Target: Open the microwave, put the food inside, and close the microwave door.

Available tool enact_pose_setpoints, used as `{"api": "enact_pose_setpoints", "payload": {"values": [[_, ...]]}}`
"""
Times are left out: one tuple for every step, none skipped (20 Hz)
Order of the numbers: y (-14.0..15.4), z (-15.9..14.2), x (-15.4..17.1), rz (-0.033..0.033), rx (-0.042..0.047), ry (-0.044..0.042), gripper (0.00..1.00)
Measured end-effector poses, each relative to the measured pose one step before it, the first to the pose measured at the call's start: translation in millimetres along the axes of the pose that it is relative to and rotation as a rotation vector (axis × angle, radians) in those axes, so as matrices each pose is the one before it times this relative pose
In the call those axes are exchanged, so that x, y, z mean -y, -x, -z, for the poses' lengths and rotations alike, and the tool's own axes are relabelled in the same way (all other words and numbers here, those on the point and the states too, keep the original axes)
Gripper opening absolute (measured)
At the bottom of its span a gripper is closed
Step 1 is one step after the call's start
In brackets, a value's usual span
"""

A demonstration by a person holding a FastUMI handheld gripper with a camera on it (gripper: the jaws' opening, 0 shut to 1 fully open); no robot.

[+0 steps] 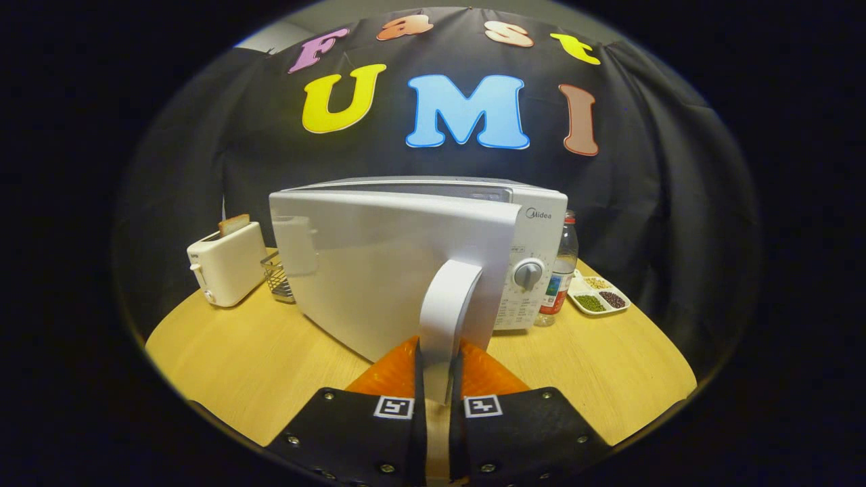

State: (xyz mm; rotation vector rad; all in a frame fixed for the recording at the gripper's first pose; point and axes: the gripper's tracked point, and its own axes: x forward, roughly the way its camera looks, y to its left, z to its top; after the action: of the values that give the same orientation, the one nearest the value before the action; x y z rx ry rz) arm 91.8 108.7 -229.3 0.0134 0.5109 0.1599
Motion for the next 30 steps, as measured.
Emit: {"api": "enact_pose_setpoints", "payload": {"values": [[7.31, 2.83, -7.5, -0.00901, -0.0061, 0.00121, 0.14], [6.64, 2.51, -7.78, -0.00889, -0.00431, 0.00482, 0.17], [6.91, 3.19, -7.06, -0.0122, -0.00517, 0.00758, 0.18], [5.72, 1.77, -7.45, -0.00999, -0.00102, 0.01239, 0.2], [7.24, -1.15, -7.41, -0.00718, 0.00666, 0.01604, 0.21], [6.31, -1.29, -6.24, -0.00463, 0.00753, 0.01869, 0.22], [6.75, 0.55, -6.48, -0.00411, 0.00485, 0.01846, 0.22], [4.63, -0.42, -6.31, -0.00552, 0.00367, 0.0147, 0.22], [4.82, 2.09, -7.32, -0.00775, -0.00118, 0.00884, 0.23], [4.63, 0.21, -6.86, -0.00892, -0.00178, 0.00321, 0.23], [3.95, 0.76, -7.36, -0.00751, 0.00007, 0.00086, 0.23], [4.45, 0.31, -7.05, -0.00663, -0.00047, 0.00172, 0.23], [3.05, 1.67, -8.78, -0.00775, 0.00133, 0.00204, 0.23], [3.68, 0.48, -8.9, -0.00921, 0.00024, 0.00358, 0.23], [3.0, 1.79, -9.37, -0.01086, -0.0022, 0.00531, 0.23], [3.46, 2.0, -10.0, -0.01256, -0.00151, 0.00602, 0.23], [2.61, 3.68, -11.26, -0.01403, -0.00424, 0.00531, 0.23], [2.11, 2.55, -9.72, -0.01561, -0.00415, 0.00376, 0.23], [1.54, 2.53, -11.99, -0.0172, -0.00532, 0.00031, 0.23], [1.77, 1.83, -11.27, -0.01983, -0.00383, 0.00153, 0.23], [0.85, 3.26, -12.37, -0.01998, -0.00925, 0.00178, 0.23], [1.73, 1.44, -11.48, -0.02158, -0.00561, 0.00254, 0.23], [-0.49, 0.1, -11.2, -0.02554, -0.00331, 0.0024, 0.23], [0.51, -0.95, -12.08, -0.02959, -0.00031, 0.00442, 0.23], [2.41, -0.61, -9.93, -0.0233, -0.00264, 0.01133, 0.23], [0.85, -1.2, -9.53, -0.03695, -0.00391, 0.00201, 0.23], [0.91, 1.06, -11.44, -0.05853, -0.00303, -0.01812, 0.23], [2.86, 2.24, -12.9, -0.068, -0.02034, -0.02459, 0.25], [3.4, 1.45, -11.76, -0.04549, -0.01451, -0.01035, 0.26], [7.92, -2.76, -6.98, -0.0303, 0.00115, 0.00479, 0.3]]}}
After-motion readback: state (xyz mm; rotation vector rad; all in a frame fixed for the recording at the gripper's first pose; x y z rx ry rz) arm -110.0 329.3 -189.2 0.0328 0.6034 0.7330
